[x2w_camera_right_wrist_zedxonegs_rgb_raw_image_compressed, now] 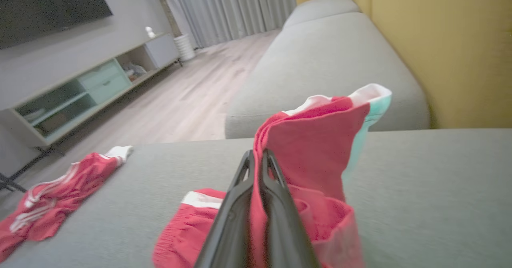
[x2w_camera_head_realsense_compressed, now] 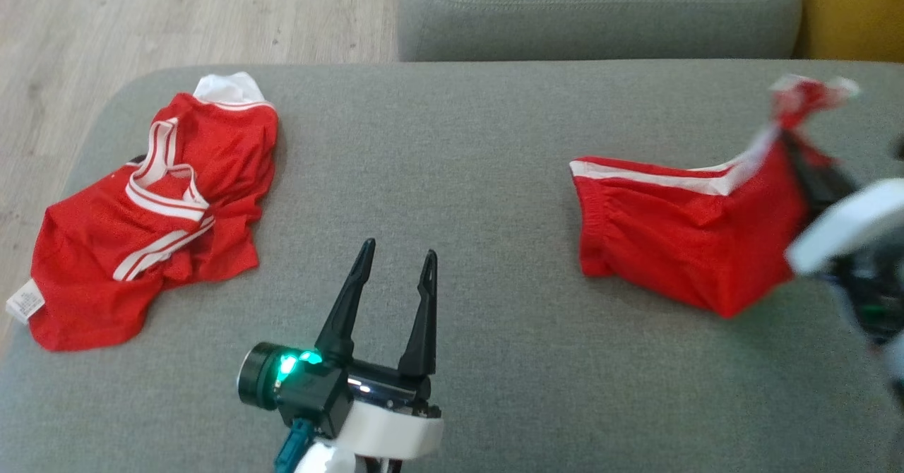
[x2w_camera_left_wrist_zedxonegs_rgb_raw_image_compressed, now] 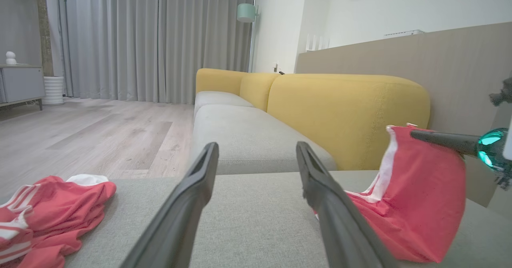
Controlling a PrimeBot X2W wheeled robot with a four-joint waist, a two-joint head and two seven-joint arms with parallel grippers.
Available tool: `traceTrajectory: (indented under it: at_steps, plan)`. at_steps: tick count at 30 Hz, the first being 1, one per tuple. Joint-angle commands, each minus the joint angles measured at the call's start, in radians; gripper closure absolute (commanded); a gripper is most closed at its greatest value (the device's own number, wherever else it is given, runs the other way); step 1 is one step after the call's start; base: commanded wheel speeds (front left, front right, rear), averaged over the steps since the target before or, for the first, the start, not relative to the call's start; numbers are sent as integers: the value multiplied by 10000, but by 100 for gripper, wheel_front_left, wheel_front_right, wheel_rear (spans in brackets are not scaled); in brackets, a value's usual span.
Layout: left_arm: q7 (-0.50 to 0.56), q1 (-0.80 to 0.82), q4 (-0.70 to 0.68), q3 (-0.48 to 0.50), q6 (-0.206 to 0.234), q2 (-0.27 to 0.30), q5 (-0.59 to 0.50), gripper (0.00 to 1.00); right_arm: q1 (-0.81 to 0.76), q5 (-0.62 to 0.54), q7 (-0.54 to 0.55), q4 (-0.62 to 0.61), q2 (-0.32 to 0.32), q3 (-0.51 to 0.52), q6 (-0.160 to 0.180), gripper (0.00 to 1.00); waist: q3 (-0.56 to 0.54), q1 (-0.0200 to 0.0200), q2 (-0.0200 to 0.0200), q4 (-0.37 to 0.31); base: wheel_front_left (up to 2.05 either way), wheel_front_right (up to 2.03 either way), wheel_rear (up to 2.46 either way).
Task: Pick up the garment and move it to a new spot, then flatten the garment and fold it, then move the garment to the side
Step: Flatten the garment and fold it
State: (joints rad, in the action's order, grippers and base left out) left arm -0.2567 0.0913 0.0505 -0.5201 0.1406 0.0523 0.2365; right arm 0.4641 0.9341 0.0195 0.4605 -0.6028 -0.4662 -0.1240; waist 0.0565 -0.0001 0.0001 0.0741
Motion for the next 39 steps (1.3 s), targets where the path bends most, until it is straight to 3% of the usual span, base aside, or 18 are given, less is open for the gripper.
traceTrajectory:
  at_steps: [1, 8, 9, 10, 11, 12, 17, 24, 30, 39]
  plan:
    - [-51, 133, -390, 315, 6, -20, -25, 0, 432, -196, 14, -448, 238, -175, -67, 100, -116, 1, -1, -57, 0, 0, 0]
    - [-51, 226, -396, 109, -62, -20, 52, 0, 798, -539, -239, 102, 2753, -1029, -67, 100, -95, 1, -1, 121, 0, 0, 0]
    - [-51, 256, -410, 81, -64, -20, 72, 0, 815, -610, -309, 339, 3043, -1147, -67, 79, -73, 1, -1, 166, 0, 0, 0]
    - [-51, 256, -410, 81, -64, -20, 72, 0, 815, -610, -309, 339, 3043, -1147, -67, 79, -73, 1, -1, 166, 0, 0, 0]
    - [-51, 280, -432, 63, -64, -20, 93, 0, 821, -647, -426, 567, 3324, -1220, -67, 59, -43, 1, -1, 211, 0, 0, 0]
    - [-51, 312, -464, 43, -68, -20, 129, 0, 814, -681, -742, 938, 3777, -1313, -67, 0, 7, 1, -1, 286, 0, 0, 0]
    - [-51, 241, -539, 83, 1, -20, 238, 0, 679, -620, -2093, 1100, 4059, -1324, -67, 0, -53, 1, -1, 337, 0, 0, 0]
    - [-51, -198, -591, 385, 121, -20, 228, 0, -330, -1835, -2794, 972, 3032, -676, -67, 0, -560, 1, -1, 87, 0, 0, 0]
    - [-51, -783, -540, 1161, 246, -20, -24, 0, -2362, -3492, -2809, -747, 2957, 1376, -67, 0, -942, 1, -1, -188, 0, 0, 0]
    - [-51, -1983, 116, 2201, 106, -20, -619, 0, -4974, -5754, -2811, -2462, 3561, 2534, -67, 0, -1723, 1, -1, -381, 0, 0, 0]
